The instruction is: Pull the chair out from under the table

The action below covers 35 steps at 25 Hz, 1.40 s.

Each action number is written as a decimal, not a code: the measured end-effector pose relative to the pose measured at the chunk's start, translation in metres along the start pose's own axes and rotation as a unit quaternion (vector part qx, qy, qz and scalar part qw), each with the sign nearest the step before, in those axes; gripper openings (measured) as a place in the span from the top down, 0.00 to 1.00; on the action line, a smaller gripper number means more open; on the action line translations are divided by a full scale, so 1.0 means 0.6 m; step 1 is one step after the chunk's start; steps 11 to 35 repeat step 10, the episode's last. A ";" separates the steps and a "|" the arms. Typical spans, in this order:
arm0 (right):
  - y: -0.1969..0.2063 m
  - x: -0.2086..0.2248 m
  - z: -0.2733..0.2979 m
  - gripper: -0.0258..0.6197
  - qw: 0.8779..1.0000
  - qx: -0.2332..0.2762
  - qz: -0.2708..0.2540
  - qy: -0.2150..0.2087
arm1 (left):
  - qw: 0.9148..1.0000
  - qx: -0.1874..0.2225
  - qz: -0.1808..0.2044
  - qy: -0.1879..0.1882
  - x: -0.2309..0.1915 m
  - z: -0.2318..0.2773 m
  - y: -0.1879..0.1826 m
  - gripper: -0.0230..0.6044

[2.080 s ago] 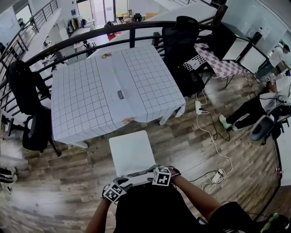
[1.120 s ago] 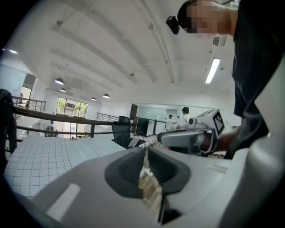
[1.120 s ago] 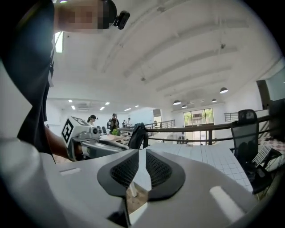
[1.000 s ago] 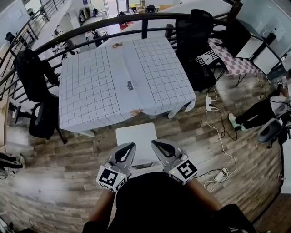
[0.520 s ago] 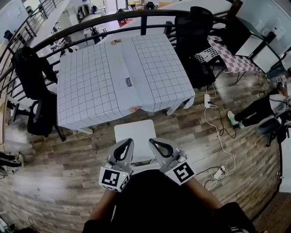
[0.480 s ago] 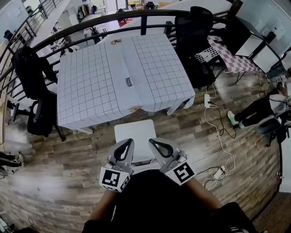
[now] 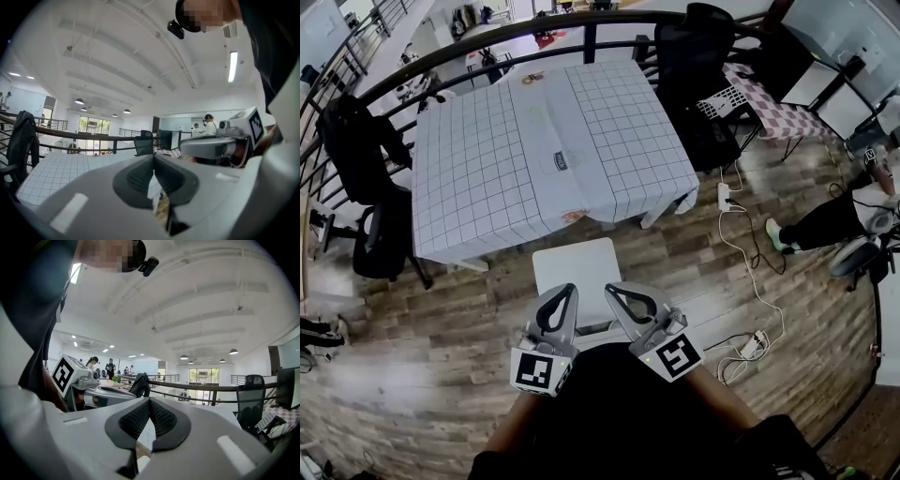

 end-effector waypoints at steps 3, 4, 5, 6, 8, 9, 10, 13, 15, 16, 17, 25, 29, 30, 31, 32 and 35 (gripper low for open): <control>-0.002 0.001 0.003 0.96 1.000 -0.001 0.007 0.005 | 1.000 0.004 0.005 0.006 -0.004 0.004 -0.006 0.95; -0.005 0.001 0.000 0.96 1.000 0.000 0.008 0.005 | 1.000 0.004 0.006 0.008 -0.002 0.004 -0.010 0.95; -0.009 0.000 -0.006 0.96 1.000 0.000 0.008 0.006 | 1.000 0.002 0.007 0.008 0.003 0.002 -0.016 0.95; -0.017 0.000 -0.014 0.96 1.000 0.001 0.008 0.005 | 1.000 -0.002 0.008 0.008 0.010 -0.002 -0.024 0.95; -0.040 -0.001 -0.032 0.96 1.000 0.004 0.007 0.004 | 1.000 -0.007 0.012 0.005 0.026 -0.009 -0.049 0.95; -0.053 0.000 -0.041 0.96 1.000 0.006 0.007 0.004 | 1.000 -0.006 0.014 0.004 0.034 -0.012 -0.064 0.95; -0.067 0.001 -0.050 0.96 1.000 0.008 0.007 0.004 | 1.000 -0.005 0.016 0.003 0.041 -0.014 -0.080 0.95; -0.067 0.001 -0.050 0.96 1.000 0.008 0.007 0.004 | 1.000 -0.005 0.016 0.003 0.041 -0.014 -0.080 0.95; -0.067 0.001 -0.050 0.96 1.000 0.008 0.007 0.004 | 1.000 -0.005 0.016 0.003 0.041 -0.014 -0.080 0.95; -0.067 0.001 -0.050 0.96 1.000 0.008 0.007 0.004 | 1.000 -0.005 0.016 0.003 0.041 -0.014 -0.080 0.95; -0.067 0.001 -0.050 0.96 1.000 0.008 0.007 0.004 | 1.000 -0.005 0.016 0.003 0.041 -0.014 -0.080 0.95; -0.067 0.001 -0.050 0.96 1.000 0.008 0.007 0.004 | 1.000 -0.005 0.016 0.003 0.041 -0.014 -0.080 0.95; -0.067 0.001 -0.050 0.96 1.000 0.008 0.007 0.004 | 1.000 -0.005 0.016 0.003 0.041 -0.014 -0.080 0.95; -0.067 0.001 -0.050 0.96 1.000 0.008 0.007 0.004 | 1.000 -0.005 0.016 0.003 0.041 -0.014 -0.080 0.95; -0.067 0.001 -0.050 0.96 1.000 0.008 0.007 0.004 | 1.000 -0.005 0.016 0.003 0.041 -0.014 -0.080 0.95; -0.067 0.001 -0.050 0.96 1.000 0.008 0.007 0.004 | 1.000 -0.005 0.016 0.003 0.041 -0.014 -0.080 0.95; -0.067 0.001 -0.050 0.96 1.000 0.008 0.007 0.004 | 1.000 -0.005 0.016 0.003 0.041 -0.014 -0.080 0.95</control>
Point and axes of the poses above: the fingertips, and each gripper's own axes: z forward along the fingers, x to its right, y out of its underside, the point moved 9 cm from there along -z, backward along the fingers, and after that the axes turned 4 degrees about z, right-handed, at the moved point
